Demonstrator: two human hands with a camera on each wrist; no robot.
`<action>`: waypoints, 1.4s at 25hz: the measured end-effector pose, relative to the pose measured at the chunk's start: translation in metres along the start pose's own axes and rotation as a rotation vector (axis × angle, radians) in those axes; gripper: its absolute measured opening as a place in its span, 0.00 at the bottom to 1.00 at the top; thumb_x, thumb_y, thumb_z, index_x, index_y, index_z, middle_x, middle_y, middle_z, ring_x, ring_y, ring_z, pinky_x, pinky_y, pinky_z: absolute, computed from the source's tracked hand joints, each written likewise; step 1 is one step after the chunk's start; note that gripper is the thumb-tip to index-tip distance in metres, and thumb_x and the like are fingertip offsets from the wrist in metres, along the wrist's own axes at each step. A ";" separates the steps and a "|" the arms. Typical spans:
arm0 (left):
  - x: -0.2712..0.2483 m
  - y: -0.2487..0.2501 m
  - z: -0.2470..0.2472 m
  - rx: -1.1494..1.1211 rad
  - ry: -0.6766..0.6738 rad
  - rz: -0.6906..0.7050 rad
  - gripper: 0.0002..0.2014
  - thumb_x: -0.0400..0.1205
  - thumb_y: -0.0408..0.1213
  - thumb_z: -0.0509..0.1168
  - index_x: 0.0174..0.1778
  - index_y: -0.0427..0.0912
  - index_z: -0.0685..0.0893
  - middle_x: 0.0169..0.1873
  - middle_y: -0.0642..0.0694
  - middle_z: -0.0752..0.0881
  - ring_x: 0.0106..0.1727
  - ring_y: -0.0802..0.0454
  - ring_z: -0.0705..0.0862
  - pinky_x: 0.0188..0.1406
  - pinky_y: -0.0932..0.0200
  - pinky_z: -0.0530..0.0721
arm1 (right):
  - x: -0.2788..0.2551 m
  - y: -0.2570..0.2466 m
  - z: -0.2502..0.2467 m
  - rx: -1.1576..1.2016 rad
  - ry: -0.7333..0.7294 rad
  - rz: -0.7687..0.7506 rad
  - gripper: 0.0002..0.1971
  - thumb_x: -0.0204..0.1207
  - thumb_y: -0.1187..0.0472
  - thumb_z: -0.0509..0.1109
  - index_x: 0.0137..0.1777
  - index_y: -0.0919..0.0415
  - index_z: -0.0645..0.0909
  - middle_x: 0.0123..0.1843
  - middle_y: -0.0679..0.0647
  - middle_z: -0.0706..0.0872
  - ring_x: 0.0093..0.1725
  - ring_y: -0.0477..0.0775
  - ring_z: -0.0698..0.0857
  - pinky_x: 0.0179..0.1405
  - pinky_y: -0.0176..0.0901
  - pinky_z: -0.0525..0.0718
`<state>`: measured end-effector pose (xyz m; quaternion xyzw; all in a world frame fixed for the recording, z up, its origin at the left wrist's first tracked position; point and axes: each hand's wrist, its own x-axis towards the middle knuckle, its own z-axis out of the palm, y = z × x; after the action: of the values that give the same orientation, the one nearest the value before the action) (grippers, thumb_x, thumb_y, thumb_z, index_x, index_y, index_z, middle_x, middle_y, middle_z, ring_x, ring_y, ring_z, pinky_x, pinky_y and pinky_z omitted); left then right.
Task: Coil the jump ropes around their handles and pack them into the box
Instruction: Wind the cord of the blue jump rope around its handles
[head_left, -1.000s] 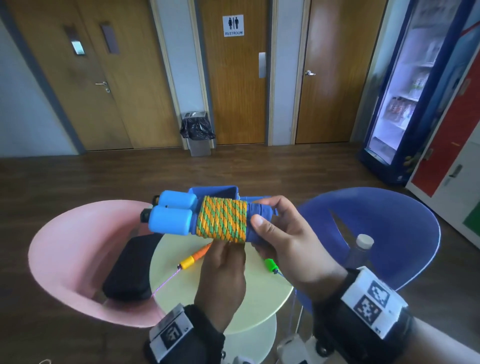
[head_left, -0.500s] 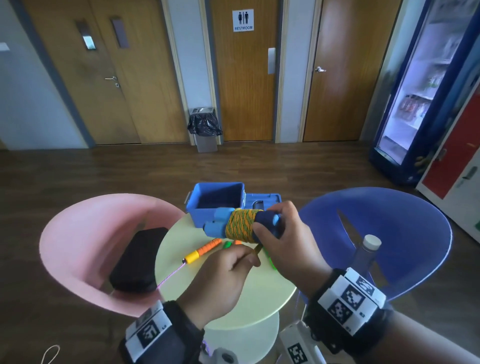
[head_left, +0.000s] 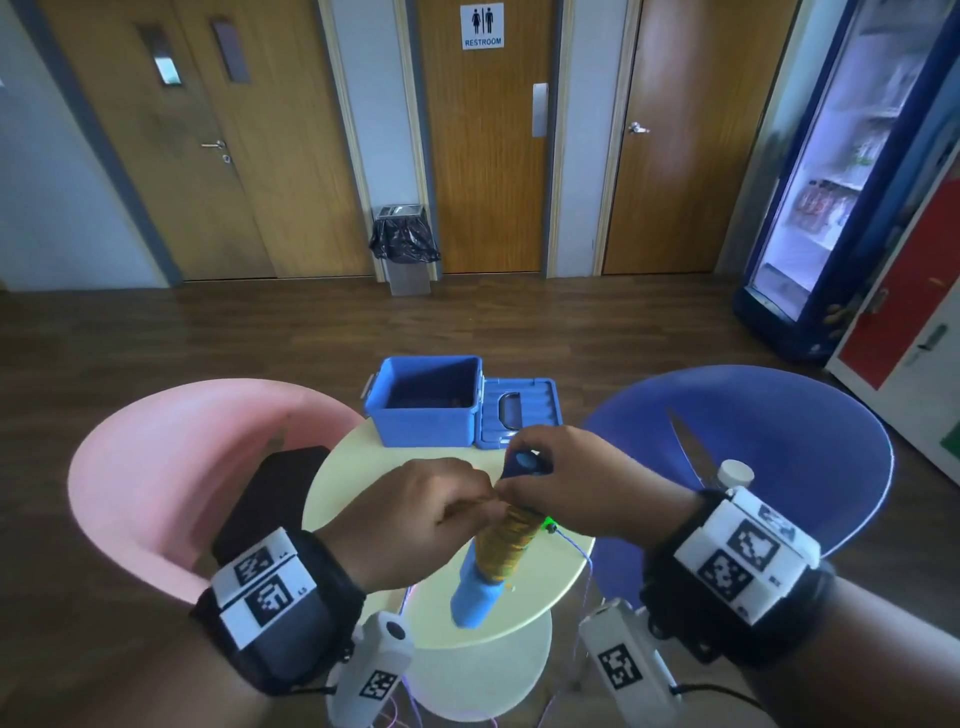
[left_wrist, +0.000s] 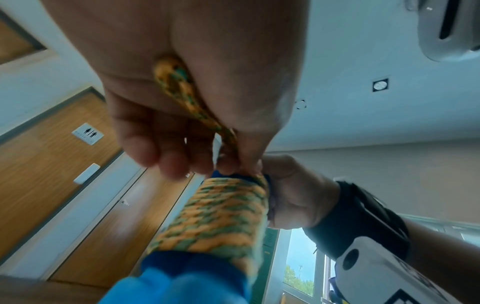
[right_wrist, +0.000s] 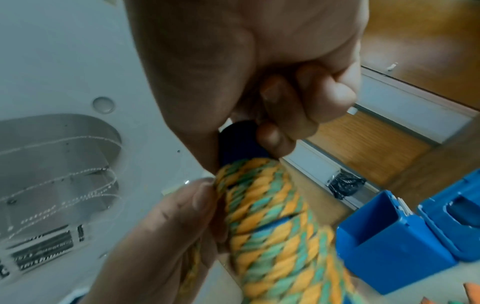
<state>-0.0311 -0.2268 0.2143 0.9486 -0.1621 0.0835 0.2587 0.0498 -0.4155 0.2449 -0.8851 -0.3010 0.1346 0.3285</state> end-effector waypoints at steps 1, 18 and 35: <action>0.001 -0.001 -0.001 -0.080 0.000 0.003 0.15 0.83 0.52 0.63 0.30 0.63 0.72 0.29 0.57 0.74 0.35 0.62 0.76 0.35 0.67 0.69 | 0.001 0.002 -0.003 0.021 -0.046 -0.003 0.07 0.73 0.48 0.75 0.45 0.49 0.83 0.40 0.46 0.86 0.37 0.45 0.82 0.42 0.43 0.84; -0.008 0.045 -0.014 -0.335 0.018 -0.152 0.16 0.80 0.55 0.63 0.29 0.52 0.77 0.59 0.59 0.81 0.60 0.63 0.82 0.58 0.65 0.75 | 0.005 0.015 -0.017 0.149 0.054 0.130 0.07 0.74 0.53 0.72 0.42 0.55 0.86 0.40 0.53 0.90 0.34 0.47 0.81 0.34 0.41 0.79; -0.009 0.034 -0.004 -0.727 -0.078 -0.281 0.13 0.81 0.46 0.64 0.30 0.50 0.82 0.29 0.53 0.77 0.34 0.56 0.79 0.38 0.60 0.82 | -0.017 0.004 -0.017 0.589 -0.365 0.001 0.08 0.71 0.55 0.68 0.44 0.57 0.86 0.26 0.48 0.77 0.24 0.47 0.70 0.21 0.37 0.63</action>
<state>-0.0520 -0.2501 0.2312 0.8105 -0.0595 -0.0515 0.5805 0.0460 -0.4367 0.2561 -0.7138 -0.3025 0.3720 0.5105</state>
